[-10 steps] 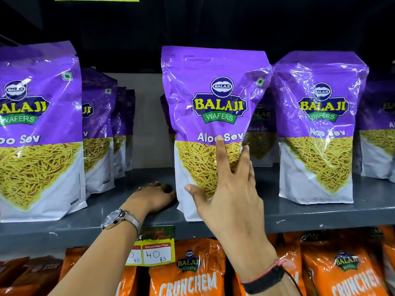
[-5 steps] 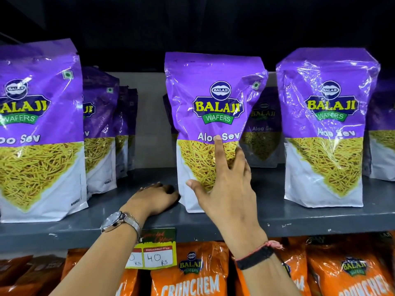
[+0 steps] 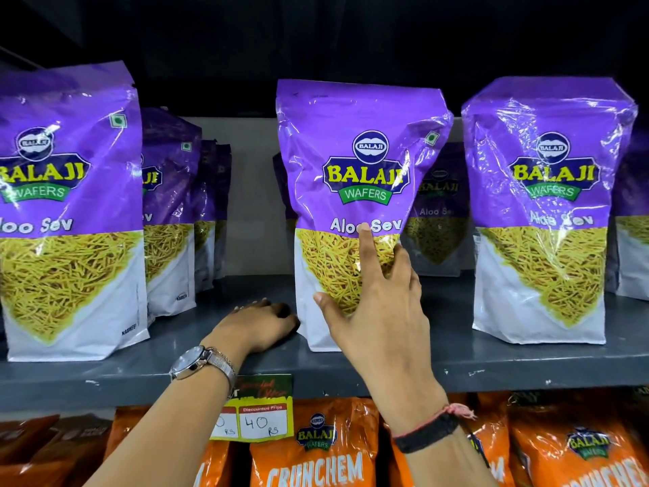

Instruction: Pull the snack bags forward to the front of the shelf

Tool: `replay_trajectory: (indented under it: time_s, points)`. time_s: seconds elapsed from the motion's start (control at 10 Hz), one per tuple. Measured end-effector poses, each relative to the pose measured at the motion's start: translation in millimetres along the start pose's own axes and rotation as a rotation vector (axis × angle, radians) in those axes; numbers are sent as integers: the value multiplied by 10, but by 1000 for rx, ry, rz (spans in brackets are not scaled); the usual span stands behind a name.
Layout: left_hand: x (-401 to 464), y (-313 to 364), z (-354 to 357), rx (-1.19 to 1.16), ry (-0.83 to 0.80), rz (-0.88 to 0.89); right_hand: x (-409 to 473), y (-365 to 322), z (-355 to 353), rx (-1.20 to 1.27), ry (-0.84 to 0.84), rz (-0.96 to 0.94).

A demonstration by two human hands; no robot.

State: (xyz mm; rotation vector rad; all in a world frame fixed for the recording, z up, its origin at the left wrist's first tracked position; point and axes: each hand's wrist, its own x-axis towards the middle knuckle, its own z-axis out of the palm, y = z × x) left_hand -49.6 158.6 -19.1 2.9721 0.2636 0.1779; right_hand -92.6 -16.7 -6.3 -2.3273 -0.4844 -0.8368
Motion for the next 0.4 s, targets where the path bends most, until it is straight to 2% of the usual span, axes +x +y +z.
replay_trajectory:
  time_s: [0.3,0.4]
  points:
    - [-20,26,-23,-3,-22,-22,-22,-30,-30,-18,3,4]
    - [1,10,-5,-23,91,-69,-96,25,-112,21,96,-30]
